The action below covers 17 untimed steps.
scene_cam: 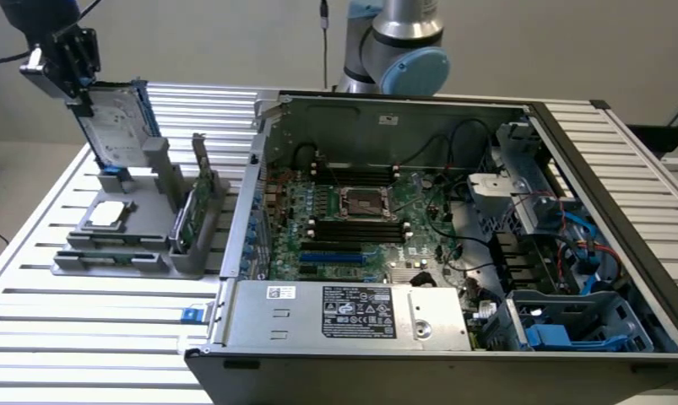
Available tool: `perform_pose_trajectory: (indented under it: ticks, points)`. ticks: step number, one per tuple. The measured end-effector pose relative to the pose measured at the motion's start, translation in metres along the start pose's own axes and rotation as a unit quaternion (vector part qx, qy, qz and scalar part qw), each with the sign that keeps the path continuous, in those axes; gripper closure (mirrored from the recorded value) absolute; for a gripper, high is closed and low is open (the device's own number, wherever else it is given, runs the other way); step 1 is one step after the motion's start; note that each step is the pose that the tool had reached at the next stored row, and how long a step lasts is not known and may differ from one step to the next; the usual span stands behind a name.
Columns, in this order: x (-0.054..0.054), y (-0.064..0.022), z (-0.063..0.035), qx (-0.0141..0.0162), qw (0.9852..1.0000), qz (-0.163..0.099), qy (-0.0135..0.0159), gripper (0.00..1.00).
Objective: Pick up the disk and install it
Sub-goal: 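Pick up the disk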
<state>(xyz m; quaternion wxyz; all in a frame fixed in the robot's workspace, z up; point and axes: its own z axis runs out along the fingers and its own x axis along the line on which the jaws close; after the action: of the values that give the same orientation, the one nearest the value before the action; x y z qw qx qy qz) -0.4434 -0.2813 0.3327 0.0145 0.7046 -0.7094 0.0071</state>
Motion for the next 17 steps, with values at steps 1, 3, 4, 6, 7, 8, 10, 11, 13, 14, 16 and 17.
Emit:
perform_pose_trajectory:
  ticks: [1, 3, 4, 6, 7, 8, 10, 11, 13, 14, 16, 17]
  points:
    - [0.0, 0.0, -0.0045, 0.0001, 1.0, 0.0, 0.0, 0.67]
    - [0.0, 0.0001, -0.0133, 0.0, 1.0, 0.0, 0.0, 0.67]
    - [0.0, 0.0002, -0.0183, 0.0001, 1.0, 0.0, 0.0, 0.67]
    - [0.001, 0.0003, -0.0272, 0.0, 1.0, 0.0, 0.0, 0.67]
    - [0.001, 0.0003, -0.0316, 0.0, 1.0, 0.0, 0.0, 0.67]
    - [0.001, 0.0004, -0.0361, 0.0, 1.0, 0.0, 0.0, 0.67]
    - [0.001, 0.0004, -0.0452, 0.0, 1.0, 0.0, 0.0, 0.67]
    - [0.001, 0.0005, -0.05, 0.0, 1.0, 0.0, 0.0, 0.67]
    - [0.001, 0.0004, -0.0591, 0.0, 1.0, 0.0, 0.0, 0.67]
    - [0.001, 0.0002, -0.0636, 0.0, 1.0, 0.0, 0.0, 0.67]
    - [0.002, -0.0005, -0.0726, 0.0, 1.0, 0.0, 0.0, 0.67]
    - [0.002, -0.0011, -0.0771, 0.0001, 1.0, 0.0, 0.0, 0.67]
